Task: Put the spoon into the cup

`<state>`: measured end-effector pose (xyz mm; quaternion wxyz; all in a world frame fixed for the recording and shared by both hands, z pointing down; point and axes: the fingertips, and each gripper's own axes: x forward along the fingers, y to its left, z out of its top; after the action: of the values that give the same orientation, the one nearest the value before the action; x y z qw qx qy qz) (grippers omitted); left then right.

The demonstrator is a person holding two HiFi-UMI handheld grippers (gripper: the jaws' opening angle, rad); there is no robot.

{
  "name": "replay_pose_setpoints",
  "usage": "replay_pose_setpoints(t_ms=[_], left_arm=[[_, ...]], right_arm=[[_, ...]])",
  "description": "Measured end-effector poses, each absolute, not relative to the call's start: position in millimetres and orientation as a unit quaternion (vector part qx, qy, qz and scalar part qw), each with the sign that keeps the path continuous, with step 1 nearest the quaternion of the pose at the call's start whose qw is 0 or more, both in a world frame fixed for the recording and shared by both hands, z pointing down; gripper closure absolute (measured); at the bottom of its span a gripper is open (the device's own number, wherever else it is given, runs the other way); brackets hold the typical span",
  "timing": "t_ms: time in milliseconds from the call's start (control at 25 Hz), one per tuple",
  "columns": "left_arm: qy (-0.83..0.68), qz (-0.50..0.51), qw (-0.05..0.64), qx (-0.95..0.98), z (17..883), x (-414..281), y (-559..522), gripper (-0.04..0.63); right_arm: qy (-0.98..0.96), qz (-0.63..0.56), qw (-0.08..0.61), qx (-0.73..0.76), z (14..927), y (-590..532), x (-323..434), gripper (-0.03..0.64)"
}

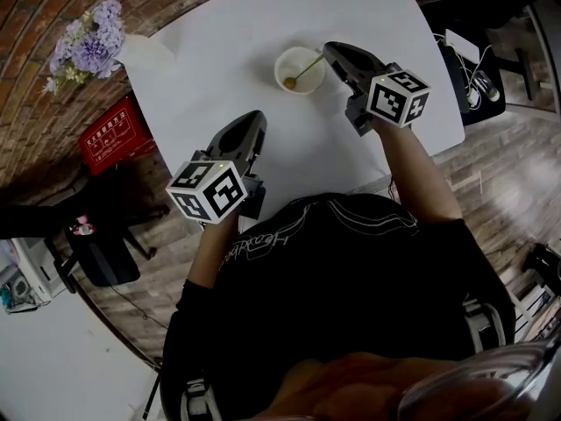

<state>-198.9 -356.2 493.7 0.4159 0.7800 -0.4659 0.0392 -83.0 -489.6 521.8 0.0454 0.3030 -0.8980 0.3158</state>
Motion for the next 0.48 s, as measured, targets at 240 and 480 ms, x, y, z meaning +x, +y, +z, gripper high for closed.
replay_pose_setpoints(t_ms=[240,480], left_arm=[[-0.466,0.041,0.416,0.78,493.8,-197.8,-354.2,0.592],[-0.47,0.041,0.41,0.781,489.7,-197.5,-351.8,0.592]], right_arm=[[-0.895,0.319,0.037,0.309,523.3,-491.1,-78.8,0.615],[-0.884,0.32,0.036,0.337,522.5,-494.0,-62.2,0.502]])
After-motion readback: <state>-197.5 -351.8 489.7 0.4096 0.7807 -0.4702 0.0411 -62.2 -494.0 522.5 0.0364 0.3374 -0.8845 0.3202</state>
